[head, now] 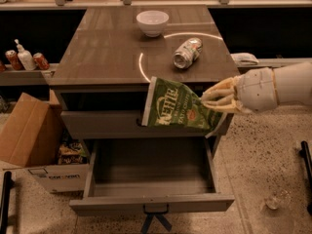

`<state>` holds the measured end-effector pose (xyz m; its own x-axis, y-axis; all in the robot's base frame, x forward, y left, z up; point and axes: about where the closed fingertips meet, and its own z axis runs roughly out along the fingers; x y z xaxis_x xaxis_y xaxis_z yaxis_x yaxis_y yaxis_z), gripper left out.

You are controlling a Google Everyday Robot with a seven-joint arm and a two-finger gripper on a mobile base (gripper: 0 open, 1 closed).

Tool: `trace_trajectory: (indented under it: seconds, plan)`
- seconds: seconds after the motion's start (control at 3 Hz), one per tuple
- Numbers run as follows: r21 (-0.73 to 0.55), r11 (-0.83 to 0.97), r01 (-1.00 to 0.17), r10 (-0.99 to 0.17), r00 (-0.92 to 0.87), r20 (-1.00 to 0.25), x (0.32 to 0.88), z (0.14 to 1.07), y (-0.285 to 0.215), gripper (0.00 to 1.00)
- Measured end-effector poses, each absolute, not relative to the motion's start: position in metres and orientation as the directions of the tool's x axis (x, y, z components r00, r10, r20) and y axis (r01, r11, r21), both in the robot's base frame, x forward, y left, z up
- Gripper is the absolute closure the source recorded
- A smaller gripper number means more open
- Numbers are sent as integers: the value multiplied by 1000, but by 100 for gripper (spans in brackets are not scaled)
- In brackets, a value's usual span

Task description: Pick green jalapeno chip bag from middle drawer and place on counter

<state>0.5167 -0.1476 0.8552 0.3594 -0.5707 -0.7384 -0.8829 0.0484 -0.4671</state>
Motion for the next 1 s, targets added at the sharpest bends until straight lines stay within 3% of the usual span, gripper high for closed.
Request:
trace_trajectory:
  seconds: [1.0]
  plan:
    - [-554, 151, -819, -477, 431, -766, 615, 959, -62, 100]
